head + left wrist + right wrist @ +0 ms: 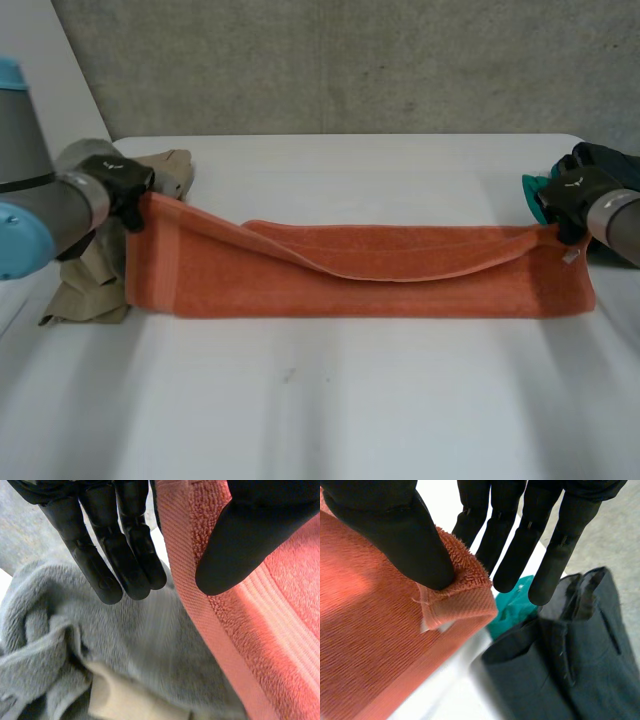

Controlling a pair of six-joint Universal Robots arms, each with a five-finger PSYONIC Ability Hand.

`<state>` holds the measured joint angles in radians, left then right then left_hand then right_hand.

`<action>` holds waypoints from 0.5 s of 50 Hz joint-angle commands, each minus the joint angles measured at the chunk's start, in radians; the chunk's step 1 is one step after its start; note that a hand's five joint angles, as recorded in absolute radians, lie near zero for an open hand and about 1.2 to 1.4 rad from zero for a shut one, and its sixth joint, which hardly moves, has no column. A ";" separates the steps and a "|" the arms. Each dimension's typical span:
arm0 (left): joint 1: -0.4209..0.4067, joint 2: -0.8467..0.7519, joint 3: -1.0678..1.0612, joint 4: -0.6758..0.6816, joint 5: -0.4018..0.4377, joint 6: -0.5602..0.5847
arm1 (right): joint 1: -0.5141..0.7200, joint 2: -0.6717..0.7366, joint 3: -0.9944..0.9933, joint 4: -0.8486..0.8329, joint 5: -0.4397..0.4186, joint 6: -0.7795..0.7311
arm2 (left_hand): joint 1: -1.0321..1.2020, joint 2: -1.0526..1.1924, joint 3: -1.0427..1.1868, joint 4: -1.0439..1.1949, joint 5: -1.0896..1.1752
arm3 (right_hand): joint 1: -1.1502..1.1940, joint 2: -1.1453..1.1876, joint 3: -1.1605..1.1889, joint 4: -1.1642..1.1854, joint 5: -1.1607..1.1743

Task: Fold the laundry.

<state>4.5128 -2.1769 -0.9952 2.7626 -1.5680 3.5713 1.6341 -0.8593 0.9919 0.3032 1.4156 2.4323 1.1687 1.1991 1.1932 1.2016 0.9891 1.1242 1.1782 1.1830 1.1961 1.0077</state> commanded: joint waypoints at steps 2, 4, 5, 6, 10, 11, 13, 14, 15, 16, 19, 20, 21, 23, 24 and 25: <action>-0.067 -0.159 0.223 -0.008 -0.127 -0.006 | 0.052 0.091 -0.082 -0.096 0.074 -0.012 | 0.228 0.197 0.203 0.195 0.233 | 0.272 0.218 0.213 0.200 0.214; -0.073 -0.188 0.260 -0.011 -0.147 0.003 | 0.058 0.109 -0.101 -0.108 0.088 -0.016 | 0.228 0.197 0.203 0.195 0.233 | 0.272 0.218 0.213 0.200 0.214; -0.081 -0.214 0.288 -0.018 -0.164 0.014 | 0.065 0.130 -0.120 -0.117 0.100 -0.022 | 0.228 0.197 0.203 0.195 0.233 | 0.272 0.218 0.213 0.200 0.214; -0.086 -0.225 0.300 -0.021 -0.171 0.020 | 0.070 0.138 -0.131 -0.121 0.108 -0.027 | 0.228 0.197 0.203 0.195 0.233 | 0.272 0.218 0.213 0.200 0.214; -0.106 -0.268 0.339 -0.031 -0.199 0.049 | 0.087 0.169 -0.170 -0.137 0.143 -0.036 | -0.018 -0.048 -0.042 -0.050 -0.013 | 0.015 -0.039 -0.044 -0.057 -0.043; -0.107 -0.273 0.345 -0.031 -0.204 0.055 | 0.090 0.172 -0.176 -0.144 0.150 -0.036 | -0.152 -0.183 -0.177 -0.185 -0.147 | -0.138 -0.192 -0.197 -0.210 -0.196; -0.113 -0.281 0.352 -0.028 -0.224 0.069 | 0.095 0.177 -0.190 -0.165 0.175 -0.032 | -0.641 -0.671 -0.665 -0.674 -0.636 | -0.545 -0.599 -0.604 -0.617 -0.603; -0.115 -0.281 0.356 -0.026 -0.231 0.073 | 0.098 0.177 -0.193 -0.173 0.183 -0.029 | -0.760 -0.791 -0.785 -0.793 -0.755 | -0.629 -0.683 -0.688 -0.701 -0.687; -0.116 -0.279 0.356 -0.024 -0.241 0.078 | 0.101 0.175 -0.193 -0.174 0.187 -0.027 | -0.840 -0.870 -0.864 -0.873 -0.835 | -0.699 -0.753 -0.758 -0.771 -0.757; -0.119 -0.279 0.357 -0.023 -0.250 0.083 | 0.104 0.174 -0.193 -0.177 0.192 -0.026 | -0.896 -0.926 -0.920 -0.929 -0.891 | -0.761 -0.815 -0.820 -0.833 -0.819; -0.138 -0.259 0.346 -0.006 -0.268 0.107 | 0.113 0.155 -0.182 -0.171 0.194 -0.012 | -0.994 -1.025 -1.019 -1.027 -0.989 | -0.920 -0.974 -0.979 -0.992 -0.978; -0.141 -0.255 0.342 -0.002 -0.270 0.113 | 0.113 0.148 -0.177 -0.167 0.192 -0.009 | -0.994 -1.025 -1.019 -1.027 -0.989 | -0.932 -0.986 -0.991 -1.004 -0.990; -0.145 -0.241 0.327 0.011 -0.268 0.127 | 0.113 0.131 -0.162 -0.156 0.180 0.002 | -0.994 -1.025 -1.019 -1.027 -0.989 | -0.938 -0.992 -0.997 -1.010 -0.996; -0.147 -0.219 0.307 0.023 -0.262 0.136 | 0.112 0.109 -0.145 -0.142 0.161 0.010 | -0.994 -1.025 -1.019 -1.027 -0.989 | -0.941 -0.995 -1.000 -1.013 -0.999; -0.149 -0.196 0.279 0.035 -0.254 0.144 | 0.110 0.102 -0.136 -0.135 0.149 0.011 | -0.994 -1.025 -1.019 -1.027 -0.989 | -0.941 -0.995 -1.000 -1.013 -0.999; -0.149 -0.187 0.265 0.041 -0.248 0.149 | 0.109 0.085 -0.118 -0.116 0.120 0.014 | -0.994 -1.025 -1.019 -1.027 -0.989 | -0.950 -1.004 -1.008 -1.021 -1.008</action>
<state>4.3742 -2.4293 -0.6580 2.7629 -1.8325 3.6858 1.7456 -0.7132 0.8167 0.1391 1.6012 2.4238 0.2040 0.2057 0.2098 0.1989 0.0503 0.2357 0.2208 0.2232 0.2256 0.0481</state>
